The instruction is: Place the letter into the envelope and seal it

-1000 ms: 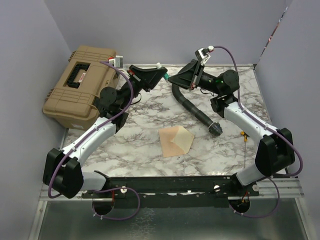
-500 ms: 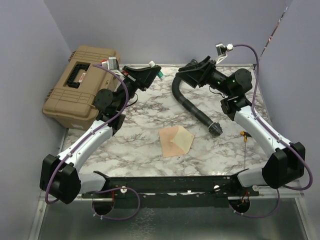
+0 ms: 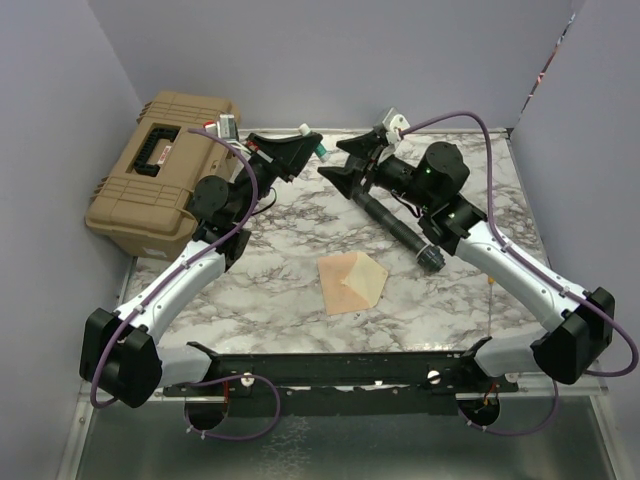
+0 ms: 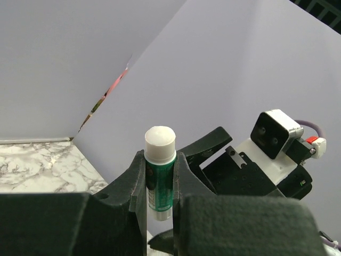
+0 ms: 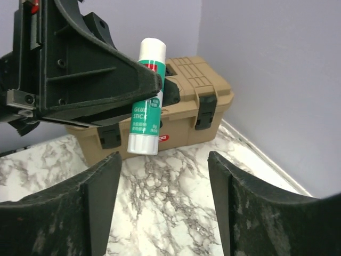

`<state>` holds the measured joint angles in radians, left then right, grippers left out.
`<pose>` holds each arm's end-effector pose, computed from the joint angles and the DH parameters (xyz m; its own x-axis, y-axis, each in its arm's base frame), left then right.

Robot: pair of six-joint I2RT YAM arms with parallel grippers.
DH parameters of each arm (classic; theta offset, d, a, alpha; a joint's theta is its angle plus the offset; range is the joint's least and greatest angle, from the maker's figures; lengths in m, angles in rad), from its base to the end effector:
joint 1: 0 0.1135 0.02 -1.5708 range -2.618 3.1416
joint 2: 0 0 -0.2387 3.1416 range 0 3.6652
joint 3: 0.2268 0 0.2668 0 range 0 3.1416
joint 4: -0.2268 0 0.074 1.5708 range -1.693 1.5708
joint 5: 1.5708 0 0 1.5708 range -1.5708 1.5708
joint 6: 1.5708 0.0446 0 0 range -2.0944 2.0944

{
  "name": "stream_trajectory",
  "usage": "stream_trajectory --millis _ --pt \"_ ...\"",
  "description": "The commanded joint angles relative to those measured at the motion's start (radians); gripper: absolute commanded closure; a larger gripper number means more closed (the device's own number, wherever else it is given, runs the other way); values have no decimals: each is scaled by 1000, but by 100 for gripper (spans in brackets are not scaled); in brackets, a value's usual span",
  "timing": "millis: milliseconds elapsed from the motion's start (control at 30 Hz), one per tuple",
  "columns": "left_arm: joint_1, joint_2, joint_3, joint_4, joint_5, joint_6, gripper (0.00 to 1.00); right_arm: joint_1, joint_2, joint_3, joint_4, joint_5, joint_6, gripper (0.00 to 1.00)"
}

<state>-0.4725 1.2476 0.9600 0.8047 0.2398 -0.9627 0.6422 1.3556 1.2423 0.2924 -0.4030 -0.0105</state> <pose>0.2734 -0.1516 0.3816 -0.2622 -0.7613 -0.5930 0.7189 0.2558 -0.6463 0.2676 0.2220 0.3974 0.1517 0.1014 -0.9832 -0.8585 0.5066 -0.0802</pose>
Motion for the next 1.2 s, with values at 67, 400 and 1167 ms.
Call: stream_trajectory --millis 67,400,1167 --pt "3 7 -4 1 36 -4 100 17 22 92 -80 64 -62 40" --pt "3 3 -4 1 48 3 100 17 64 154 -119 17 31 55" --pt "3 -12 17 63 103 28 100 -214 266 139 461 -725 1075 99"
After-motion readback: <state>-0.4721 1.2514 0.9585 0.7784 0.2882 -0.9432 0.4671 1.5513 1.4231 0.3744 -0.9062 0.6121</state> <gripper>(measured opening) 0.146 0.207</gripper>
